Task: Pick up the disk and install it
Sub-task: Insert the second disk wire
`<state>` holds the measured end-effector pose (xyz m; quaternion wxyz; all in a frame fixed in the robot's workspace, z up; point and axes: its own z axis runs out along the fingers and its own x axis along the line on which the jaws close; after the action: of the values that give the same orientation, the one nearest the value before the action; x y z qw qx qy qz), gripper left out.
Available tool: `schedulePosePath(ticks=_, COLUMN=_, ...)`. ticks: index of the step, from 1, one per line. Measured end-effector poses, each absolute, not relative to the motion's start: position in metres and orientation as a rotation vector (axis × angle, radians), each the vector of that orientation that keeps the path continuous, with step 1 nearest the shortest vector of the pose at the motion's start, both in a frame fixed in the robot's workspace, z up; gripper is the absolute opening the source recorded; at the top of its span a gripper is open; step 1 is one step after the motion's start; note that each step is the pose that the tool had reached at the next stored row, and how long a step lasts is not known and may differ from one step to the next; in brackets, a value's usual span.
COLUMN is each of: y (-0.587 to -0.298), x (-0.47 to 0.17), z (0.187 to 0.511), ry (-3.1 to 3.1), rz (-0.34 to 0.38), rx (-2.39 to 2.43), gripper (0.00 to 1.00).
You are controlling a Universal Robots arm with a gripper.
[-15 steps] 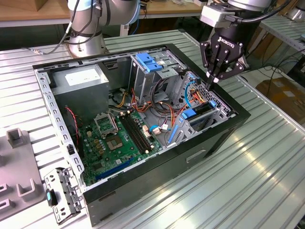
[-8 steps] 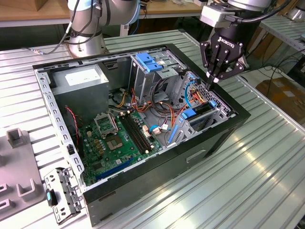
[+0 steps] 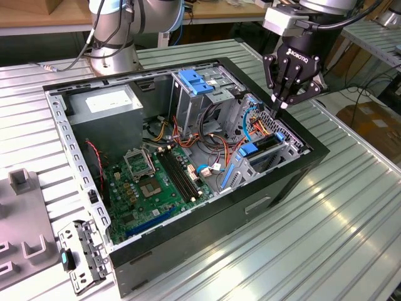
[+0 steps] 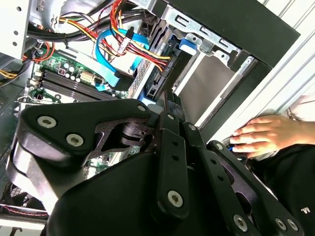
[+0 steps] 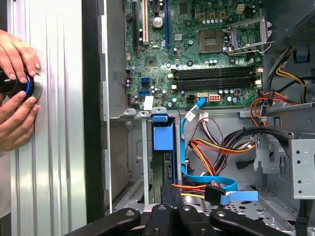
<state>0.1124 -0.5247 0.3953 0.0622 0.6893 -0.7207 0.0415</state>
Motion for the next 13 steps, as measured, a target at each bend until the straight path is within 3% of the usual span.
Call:
schedulePosePath(ticks=9, y=-0.512, x=0.112, z=0.4, ry=-2.167, rz=0.104, rx=2.075, gripper=0.11)
schedulePosePath(ticks=13, y=-0.493, x=0.112, z=0.399, ry=-2.161, rz=0.1, rx=2.071, gripper=0.11)
